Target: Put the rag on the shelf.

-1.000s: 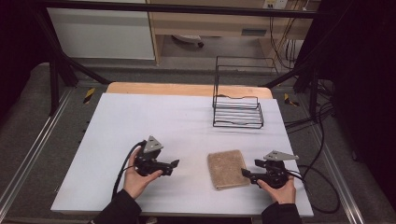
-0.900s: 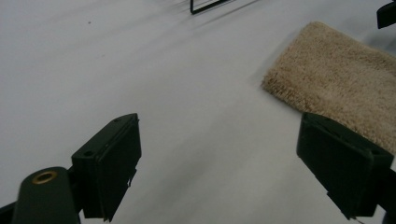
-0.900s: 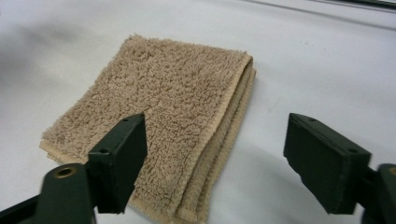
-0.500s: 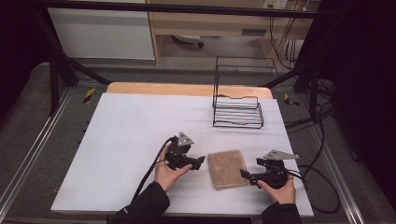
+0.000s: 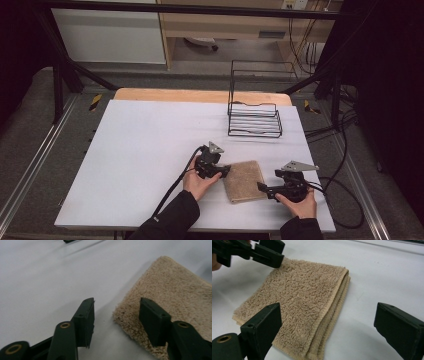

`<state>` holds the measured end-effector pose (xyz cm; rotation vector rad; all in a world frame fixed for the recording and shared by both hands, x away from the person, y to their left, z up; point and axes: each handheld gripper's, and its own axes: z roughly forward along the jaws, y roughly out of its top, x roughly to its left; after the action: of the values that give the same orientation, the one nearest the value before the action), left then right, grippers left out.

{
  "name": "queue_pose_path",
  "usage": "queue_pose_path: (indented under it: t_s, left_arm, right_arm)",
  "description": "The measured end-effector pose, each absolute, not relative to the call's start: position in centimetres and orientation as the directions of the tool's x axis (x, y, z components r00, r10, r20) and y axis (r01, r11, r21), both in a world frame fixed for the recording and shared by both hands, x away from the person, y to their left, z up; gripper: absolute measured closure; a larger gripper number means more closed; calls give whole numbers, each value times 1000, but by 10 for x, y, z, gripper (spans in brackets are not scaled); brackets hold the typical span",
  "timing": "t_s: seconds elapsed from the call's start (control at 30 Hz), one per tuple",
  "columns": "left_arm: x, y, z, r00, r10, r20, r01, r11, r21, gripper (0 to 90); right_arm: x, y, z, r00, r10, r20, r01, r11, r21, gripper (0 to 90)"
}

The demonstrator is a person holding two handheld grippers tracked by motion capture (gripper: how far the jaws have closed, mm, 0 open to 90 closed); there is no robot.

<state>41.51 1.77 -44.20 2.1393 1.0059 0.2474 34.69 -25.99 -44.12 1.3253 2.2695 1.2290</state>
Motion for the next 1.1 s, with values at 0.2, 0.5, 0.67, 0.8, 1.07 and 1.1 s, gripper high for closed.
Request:
queue_pose_path:
  t_s: [0.2, 0.5, 0.67, 0.8, 1.07, 1.1]
  left_arm:
    - [417, 16, -447, 671, 723, -166, 603, -402, 689, 597]
    - [413, 14, -450, 666, 722, -185, 609, -384, 694, 691]
    - [410, 10, -451, 669, 724, -165, 599, -395, 697, 769]
    - [408, 8, -451, 667, 730, -147, 593, -402, 697, 784]
    - [407, 7, -451, 675, 726, -130, 583, -417, 697, 799]
    - [407, 7, -451, 677, 725, -127, 580, -420, 698, 800]
  right_arm:
    - [348, -260, -442, -557, 811, 180, 602, 245, 760, 84]
    - [359, -256, -439, -546, 824, 154, 603, 259, 754, 106]
    - [372, -252, -437, -541, 830, 135, 590, 260, 765, 136]
    - [386, -249, -435, -537, 836, 115, 582, 268, 767, 170]
    - [415, -237, -439, -533, 838, 114, 596, 276, 754, 277]
    - [417, -236, -440, -532, 839, 112, 599, 279, 751, 288]
